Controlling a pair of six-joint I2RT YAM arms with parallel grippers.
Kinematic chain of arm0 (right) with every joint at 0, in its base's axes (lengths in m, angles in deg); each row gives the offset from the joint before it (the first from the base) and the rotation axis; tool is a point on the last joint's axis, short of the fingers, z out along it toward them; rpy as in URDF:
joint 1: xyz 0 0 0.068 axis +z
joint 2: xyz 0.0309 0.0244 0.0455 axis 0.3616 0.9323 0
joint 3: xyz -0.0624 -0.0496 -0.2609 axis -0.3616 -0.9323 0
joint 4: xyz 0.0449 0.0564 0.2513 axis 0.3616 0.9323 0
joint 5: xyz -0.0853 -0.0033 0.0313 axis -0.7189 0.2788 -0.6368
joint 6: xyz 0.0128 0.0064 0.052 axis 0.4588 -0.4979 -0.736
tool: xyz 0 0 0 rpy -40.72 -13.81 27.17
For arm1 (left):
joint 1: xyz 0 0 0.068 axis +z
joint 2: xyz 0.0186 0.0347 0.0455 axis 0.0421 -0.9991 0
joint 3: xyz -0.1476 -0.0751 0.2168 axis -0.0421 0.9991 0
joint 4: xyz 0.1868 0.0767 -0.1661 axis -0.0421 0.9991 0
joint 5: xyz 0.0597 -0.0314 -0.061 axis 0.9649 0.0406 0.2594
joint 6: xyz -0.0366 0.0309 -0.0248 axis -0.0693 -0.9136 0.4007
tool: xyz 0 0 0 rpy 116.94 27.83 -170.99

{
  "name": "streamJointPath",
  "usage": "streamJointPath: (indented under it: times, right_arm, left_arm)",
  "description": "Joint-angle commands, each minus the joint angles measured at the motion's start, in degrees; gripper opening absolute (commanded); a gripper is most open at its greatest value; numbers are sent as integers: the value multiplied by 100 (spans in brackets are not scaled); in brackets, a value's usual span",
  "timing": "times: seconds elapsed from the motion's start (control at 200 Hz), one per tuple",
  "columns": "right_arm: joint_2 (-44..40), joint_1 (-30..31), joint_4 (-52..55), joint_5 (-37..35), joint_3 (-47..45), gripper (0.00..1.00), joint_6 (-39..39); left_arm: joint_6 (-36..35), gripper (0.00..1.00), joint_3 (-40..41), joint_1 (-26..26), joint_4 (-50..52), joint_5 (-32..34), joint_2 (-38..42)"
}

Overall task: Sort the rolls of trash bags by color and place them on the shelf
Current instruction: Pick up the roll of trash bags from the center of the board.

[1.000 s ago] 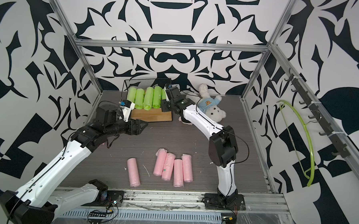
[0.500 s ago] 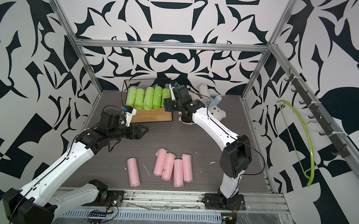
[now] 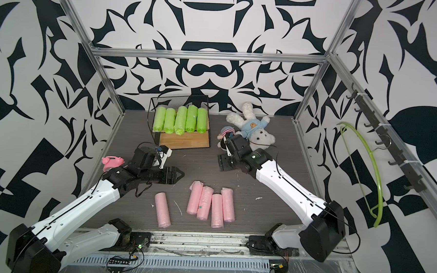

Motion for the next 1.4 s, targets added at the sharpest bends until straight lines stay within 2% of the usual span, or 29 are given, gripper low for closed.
streamJointPath:
  times: [0.0,0.165,0.325,0.57,0.915,1.075,1.265,1.395]
  right_arm:
    - [-619,162,817,-66,-417,73,-555]
    - [-867,194,559,576,-1207,74,-928]
    - [-454,200,-121,884,-1782,73,-957]
    - [194,200,-935,1352,-2060,70,-1021]
    - [839,191,-904,807,-2048,60,-1009]
    - [744,184,-837,454,-2147,59,-1036]
    - [896,153,-1210,445,-2320,59,-1245]
    - [714,97,-1145,160,-2218,53,-1214]
  left_arm:
    - [257,80,198,-70,47,70,40]
    - [271,80,114,-125,-158,84,-239]
    - [263,80,-37,-202,-287,66,-454]
    - [254,80,-63,-271,-360,91,-527]
    - [240,80,-203,-282,-402,54,-661]
    - [166,80,-274,-286,-465,16,-854]
    - [216,80,-246,-305,-614,-53,-981]
    - [245,80,-248,-369,-659,-63,-995]
